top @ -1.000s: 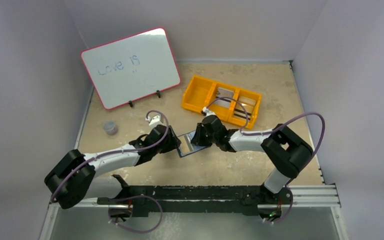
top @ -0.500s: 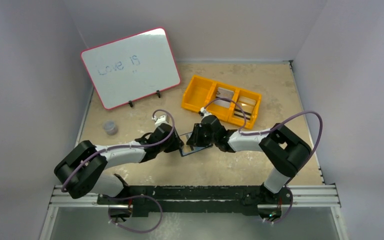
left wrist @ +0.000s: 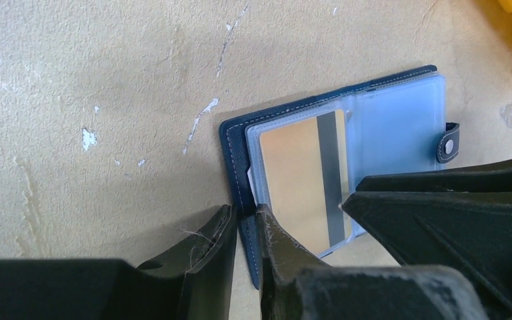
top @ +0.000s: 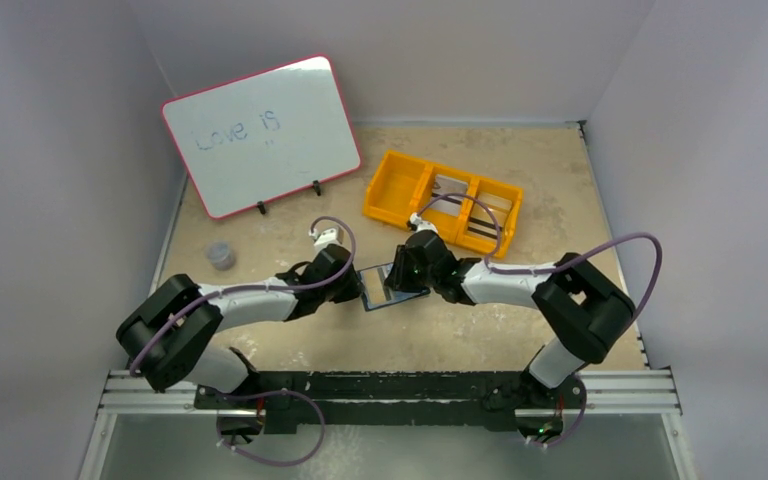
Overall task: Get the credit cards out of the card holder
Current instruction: Remove the credit card from the card holder.
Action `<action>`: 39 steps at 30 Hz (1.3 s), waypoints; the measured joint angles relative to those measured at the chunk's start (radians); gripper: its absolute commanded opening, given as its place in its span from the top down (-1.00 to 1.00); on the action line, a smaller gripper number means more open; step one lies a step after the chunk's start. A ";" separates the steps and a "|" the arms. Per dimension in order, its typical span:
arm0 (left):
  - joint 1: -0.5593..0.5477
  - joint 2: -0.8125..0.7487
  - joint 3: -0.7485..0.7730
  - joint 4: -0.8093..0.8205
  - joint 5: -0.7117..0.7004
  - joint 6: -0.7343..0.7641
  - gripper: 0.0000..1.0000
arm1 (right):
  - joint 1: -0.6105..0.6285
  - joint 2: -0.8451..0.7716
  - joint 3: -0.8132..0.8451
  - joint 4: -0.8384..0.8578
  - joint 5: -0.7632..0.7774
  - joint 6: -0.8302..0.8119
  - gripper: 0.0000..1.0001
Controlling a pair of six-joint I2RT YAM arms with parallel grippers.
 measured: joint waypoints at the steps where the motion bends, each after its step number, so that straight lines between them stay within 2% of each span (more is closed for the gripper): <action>1: 0.000 0.000 0.000 0.000 0.000 0.005 0.62 | 0.000 -0.003 0.000 -0.010 0.006 -0.002 0.37; 4: 0.000 -0.004 0.001 -0.003 0.000 0.014 0.53 | -0.002 0.000 0.000 -0.014 0.013 -0.010 0.48; 9: 0.000 -0.039 0.001 -0.045 -0.002 0.033 0.18 | -0.005 0.036 0.005 0.009 -0.025 -0.016 0.60; 12: 0.000 -0.075 0.001 -0.048 0.008 0.042 0.12 | -0.007 0.045 0.007 0.025 -0.036 -0.013 0.62; 15: 0.000 -0.086 0.004 -0.032 0.024 0.047 0.20 | -0.009 0.045 0.002 0.048 -0.057 -0.002 0.65; 20: 0.000 -0.003 0.027 -0.025 0.036 0.059 0.31 | -0.023 0.045 -0.032 0.111 -0.117 0.032 0.65; 25: 0.000 0.044 0.060 -0.016 0.024 0.066 0.61 | -0.045 0.036 -0.064 0.134 -0.121 0.064 0.58; 30: 0.000 0.063 0.069 -0.014 0.008 0.074 0.80 | -0.051 0.025 -0.068 0.122 -0.101 0.078 0.50; 33: 0.000 0.068 0.070 -0.007 0.005 0.083 0.81 | -0.062 0.026 -0.068 0.123 -0.103 0.093 0.55; 37: 0.000 0.068 0.067 0.011 0.021 0.095 0.69 | -0.074 0.042 -0.068 0.143 -0.122 0.103 0.73; 39: -0.001 0.065 0.064 0.018 0.030 0.102 0.60 | -0.079 0.049 -0.069 0.155 -0.129 0.106 0.74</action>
